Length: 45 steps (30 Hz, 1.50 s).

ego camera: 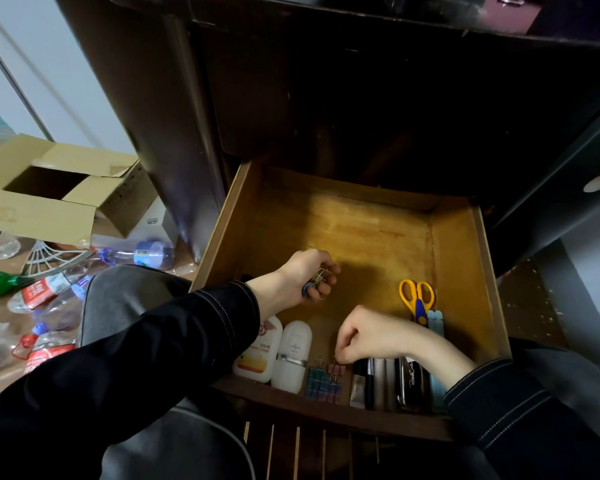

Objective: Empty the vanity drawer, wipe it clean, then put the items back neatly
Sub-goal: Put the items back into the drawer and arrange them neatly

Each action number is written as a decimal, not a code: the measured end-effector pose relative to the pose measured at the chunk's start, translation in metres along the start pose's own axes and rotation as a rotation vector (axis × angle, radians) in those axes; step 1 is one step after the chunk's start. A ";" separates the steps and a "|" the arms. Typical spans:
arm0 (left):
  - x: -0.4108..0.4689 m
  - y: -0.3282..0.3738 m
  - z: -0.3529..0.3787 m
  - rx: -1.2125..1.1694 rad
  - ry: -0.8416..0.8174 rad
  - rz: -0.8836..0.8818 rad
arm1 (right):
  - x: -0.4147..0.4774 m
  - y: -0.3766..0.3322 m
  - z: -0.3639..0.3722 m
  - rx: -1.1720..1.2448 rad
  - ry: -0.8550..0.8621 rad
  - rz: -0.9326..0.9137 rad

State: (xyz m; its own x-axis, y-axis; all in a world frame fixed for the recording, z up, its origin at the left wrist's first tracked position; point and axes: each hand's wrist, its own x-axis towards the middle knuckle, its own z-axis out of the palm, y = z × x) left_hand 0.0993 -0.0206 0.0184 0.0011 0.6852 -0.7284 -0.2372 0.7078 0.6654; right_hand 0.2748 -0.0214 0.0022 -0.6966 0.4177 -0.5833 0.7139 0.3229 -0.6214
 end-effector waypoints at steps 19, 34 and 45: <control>0.000 -0.002 -0.001 0.012 -0.009 0.006 | -0.001 -0.004 0.003 -0.080 -0.096 -0.022; -0.008 -0.002 0.003 0.031 -0.193 0.009 | -0.005 -0.007 -0.022 0.258 0.829 -0.038; -0.005 -0.008 0.011 0.320 -0.163 0.182 | -0.002 -0.009 -0.020 0.273 0.602 -0.020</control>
State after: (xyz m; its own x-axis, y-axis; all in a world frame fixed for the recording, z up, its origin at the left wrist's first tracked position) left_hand 0.1116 -0.0276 0.0185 0.1473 0.8042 -0.5758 0.0671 0.5727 0.8170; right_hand 0.2713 -0.0080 0.0191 -0.4916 0.8413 -0.2247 0.6021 0.1420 -0.7857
